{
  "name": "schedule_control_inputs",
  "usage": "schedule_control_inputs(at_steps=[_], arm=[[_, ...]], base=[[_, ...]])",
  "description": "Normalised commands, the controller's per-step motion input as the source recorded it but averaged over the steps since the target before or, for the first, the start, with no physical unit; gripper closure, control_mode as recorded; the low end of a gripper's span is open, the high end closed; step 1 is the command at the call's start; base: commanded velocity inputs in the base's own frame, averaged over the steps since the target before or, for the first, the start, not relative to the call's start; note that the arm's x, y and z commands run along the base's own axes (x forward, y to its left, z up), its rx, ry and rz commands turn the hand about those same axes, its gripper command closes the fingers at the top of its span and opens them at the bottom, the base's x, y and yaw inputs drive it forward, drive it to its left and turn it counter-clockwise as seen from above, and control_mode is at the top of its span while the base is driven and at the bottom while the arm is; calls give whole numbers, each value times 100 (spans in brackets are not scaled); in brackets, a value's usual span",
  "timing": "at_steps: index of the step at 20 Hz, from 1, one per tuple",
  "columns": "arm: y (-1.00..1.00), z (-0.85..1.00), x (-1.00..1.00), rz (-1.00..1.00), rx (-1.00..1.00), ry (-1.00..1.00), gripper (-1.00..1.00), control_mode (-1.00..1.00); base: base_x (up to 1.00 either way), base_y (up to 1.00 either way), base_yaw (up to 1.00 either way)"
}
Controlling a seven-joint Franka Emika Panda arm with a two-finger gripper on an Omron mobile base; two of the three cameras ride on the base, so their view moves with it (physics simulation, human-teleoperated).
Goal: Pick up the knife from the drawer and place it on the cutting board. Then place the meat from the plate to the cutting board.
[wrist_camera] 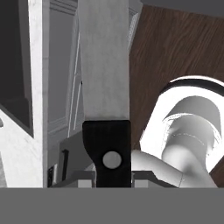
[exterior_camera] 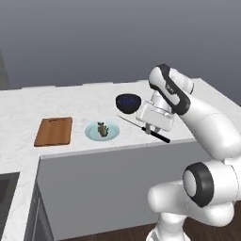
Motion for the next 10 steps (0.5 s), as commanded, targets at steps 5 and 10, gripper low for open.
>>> schedule_control_inputs(at_steps=[5, 10], arm=[[0, 0, 0, 0, 0, 0, 100, 100], [0, 0, 0, 0, 0, 0, 100, 100]], base=[[-37, 28, 0], [-8, 65, 0]])
